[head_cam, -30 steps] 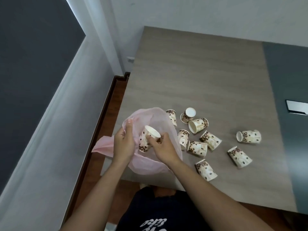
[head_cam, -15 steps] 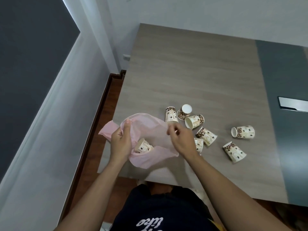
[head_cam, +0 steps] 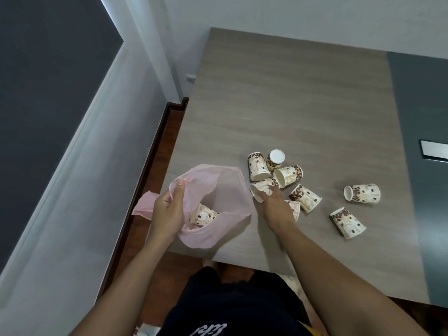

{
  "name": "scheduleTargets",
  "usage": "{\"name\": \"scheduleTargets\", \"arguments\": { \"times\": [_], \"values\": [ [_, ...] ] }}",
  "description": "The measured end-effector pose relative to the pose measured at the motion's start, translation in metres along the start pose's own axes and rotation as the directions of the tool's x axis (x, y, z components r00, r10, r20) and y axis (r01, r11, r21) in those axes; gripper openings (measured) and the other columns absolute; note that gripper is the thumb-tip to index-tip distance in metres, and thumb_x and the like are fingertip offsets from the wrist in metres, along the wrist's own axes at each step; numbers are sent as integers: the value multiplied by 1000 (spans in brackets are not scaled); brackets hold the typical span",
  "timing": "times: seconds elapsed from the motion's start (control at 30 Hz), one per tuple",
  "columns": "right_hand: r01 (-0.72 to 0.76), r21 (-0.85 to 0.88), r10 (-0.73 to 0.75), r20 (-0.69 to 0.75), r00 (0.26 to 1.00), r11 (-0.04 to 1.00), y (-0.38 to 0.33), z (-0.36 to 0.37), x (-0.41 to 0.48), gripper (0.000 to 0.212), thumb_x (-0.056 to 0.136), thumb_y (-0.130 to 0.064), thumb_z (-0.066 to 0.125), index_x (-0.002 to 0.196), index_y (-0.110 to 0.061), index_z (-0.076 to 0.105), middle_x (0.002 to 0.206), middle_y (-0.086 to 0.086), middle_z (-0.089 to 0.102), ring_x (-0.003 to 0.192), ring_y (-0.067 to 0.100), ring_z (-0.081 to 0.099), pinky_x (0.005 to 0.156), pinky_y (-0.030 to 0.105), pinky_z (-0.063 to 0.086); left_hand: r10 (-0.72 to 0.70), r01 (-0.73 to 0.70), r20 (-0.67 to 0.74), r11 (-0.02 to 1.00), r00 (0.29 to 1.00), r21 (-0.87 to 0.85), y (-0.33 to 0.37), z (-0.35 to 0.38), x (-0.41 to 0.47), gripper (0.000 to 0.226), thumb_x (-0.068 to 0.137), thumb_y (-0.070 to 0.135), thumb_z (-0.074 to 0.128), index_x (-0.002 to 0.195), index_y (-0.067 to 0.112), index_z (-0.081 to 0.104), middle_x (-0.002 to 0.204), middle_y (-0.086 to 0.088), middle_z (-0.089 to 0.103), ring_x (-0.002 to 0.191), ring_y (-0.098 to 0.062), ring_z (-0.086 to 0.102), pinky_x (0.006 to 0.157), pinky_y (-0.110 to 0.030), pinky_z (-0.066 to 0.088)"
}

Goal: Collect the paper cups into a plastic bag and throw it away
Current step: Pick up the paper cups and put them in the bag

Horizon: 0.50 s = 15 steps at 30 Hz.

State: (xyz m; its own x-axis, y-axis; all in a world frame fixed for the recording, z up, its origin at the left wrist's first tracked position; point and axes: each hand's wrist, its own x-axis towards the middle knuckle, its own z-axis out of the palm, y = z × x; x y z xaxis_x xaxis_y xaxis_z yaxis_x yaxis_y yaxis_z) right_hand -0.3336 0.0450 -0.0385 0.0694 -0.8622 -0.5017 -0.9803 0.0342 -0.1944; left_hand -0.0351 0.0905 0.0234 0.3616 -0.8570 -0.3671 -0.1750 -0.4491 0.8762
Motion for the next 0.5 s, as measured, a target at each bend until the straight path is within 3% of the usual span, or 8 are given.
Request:
{"name": "scheduleTargets", "arguments": {
  "times": [0.07, 0.13, 0.23, 0.3, 0.37, 0.43, 0.5],
  "values": [
    [-6, -61, 3, -60, 998, 998, 0, -1, 4, 68, 111, -5, 48, 170, -36, 40, 156, 22, 42, 133, 44, 60, 102, 52, 60, 14, -15, 22, 999, 1000, 31, 0, -1, -3, 71, 108, 69, 55, 60, 17, 54, 60, -4, 51, 56, -10, 55, 55, -21, 47],
    [-11, -99, 1, -100, 995, 995, 1, -2, 6, 63, 111, -5, 48, 169, -29, 41, 150, 22, 46, 125, 43, 63, 99, 48, 59, 21, -23, 23, 998, 1000, 60, -1, -2, -4, 70, 111, 65, 55, 74, 6, 68, 63, -12, 62, 58, -5, 62, 57, -24, 52],
    [-36, -98, 20, -152, 988, 995, 7, -2, 7, 60, 109, -2, 50, 167, -17, 42, 152, 21, 46, 125, 41, 63, 98, 47, 58, 27, -29, 22, 997, 999, 72, 3, -4, -5, 59, 112, 64, 55, 82, 20, 80, 79, -18, 72, 60, 2, 69, 52, -12, 52],
    [-61, -19, 55, -214, 975, 998, 11, -3, 6, 51, 111, -4, 50, 162, -7, 45, 156, 22, 45, 129, 41, 61, 101, 47, 56, 24, -25, 28, 999, 999, 37, 6, -3, -5, 54, 112, 65, 53, 80, 33, 83, 83, -15, 74, 61, 5, 70, 53, -9, 53],
    [-90, 73, 106, -268, 957, 993, 16, -9, 4, 46, 115, -13, 51, 158, 0, 50, 156, 24, 46, 132, 42, 60, 106, 48, 53, 23, -23, 29, 1000, 999, 3, 9, 1, -5, 54, 111, 66, 53, 81, 34, 84, 71, -11, 74, 60, 2, 70, 53, -11, 53],
    [-117, 263, 203, -328, 923, 958, 20, -17, 1, 43, 114, -18, 58, 151, 4, 62, 150, 27, 55, 129, 45, 62, 110, 47, 49, 18, -17, 31, 1000, 999, -18, 12, 5, -5, 53, 110, 69, 52, 79, 40, 84, 66, 4, 76, 63, 2, 73, 54, -10, 53],
    [-78, 515, 322, -403, 857, 854, 20, -28, -5, 33, 109, -20, 69, 131, 2, 78, 132, 24, 71, 117, 41, 70, 105, 40, 51, 14, -12, 45, 999, 999, -36, 15, 9, -3, 48, 106, 77, 51, 88, 46, 85, 76, 11, 82, 75, 3, 78, 58, -8, 54]
  ]
}}
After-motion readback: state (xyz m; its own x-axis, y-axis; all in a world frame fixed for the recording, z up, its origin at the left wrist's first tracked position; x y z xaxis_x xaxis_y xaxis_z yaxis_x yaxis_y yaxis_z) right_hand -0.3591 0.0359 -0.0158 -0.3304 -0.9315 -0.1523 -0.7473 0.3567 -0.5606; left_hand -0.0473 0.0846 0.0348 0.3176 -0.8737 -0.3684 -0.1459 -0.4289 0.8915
